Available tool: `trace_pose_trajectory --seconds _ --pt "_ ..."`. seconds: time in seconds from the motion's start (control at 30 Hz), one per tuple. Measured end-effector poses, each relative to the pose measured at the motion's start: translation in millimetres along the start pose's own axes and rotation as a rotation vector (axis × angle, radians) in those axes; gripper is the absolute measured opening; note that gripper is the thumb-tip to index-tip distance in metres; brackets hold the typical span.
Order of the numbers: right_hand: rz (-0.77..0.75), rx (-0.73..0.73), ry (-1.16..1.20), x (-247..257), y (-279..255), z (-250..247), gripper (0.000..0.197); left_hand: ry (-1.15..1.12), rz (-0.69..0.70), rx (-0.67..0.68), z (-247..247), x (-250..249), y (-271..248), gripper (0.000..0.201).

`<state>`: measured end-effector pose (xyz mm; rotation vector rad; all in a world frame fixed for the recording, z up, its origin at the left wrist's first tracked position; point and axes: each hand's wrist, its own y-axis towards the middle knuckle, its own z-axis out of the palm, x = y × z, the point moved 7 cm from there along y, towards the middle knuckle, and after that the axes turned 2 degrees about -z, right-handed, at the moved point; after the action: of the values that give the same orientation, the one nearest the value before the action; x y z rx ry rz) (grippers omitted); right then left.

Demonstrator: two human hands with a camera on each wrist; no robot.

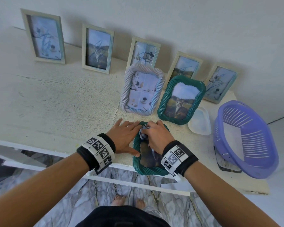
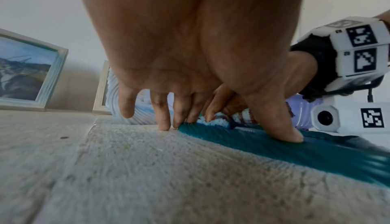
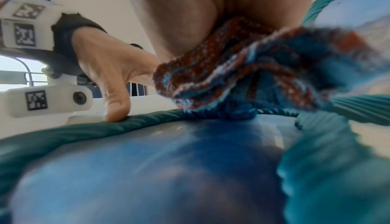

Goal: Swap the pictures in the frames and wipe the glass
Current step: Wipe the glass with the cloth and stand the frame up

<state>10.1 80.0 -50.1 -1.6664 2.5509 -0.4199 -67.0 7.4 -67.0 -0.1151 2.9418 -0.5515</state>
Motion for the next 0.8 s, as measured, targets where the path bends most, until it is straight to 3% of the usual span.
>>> trace_pose_trajectory --seconds 0.2,0.57,0.8 --pt "0.038 -0.029 -0.034 -7 -7 -1 0.028 0.002 -0.004 0.021 -3 -2 -1 0.114" --pt "0.156 0.044 -0.001 -25 -29 1 0.038 0.007 -0.029 0.034 -5 -1 -2 0.111" --pt "0.084 0.09 0.096 -2 -73 0 0.038 0.021 -0.036 0.045 -6 -3 -3 0.11"
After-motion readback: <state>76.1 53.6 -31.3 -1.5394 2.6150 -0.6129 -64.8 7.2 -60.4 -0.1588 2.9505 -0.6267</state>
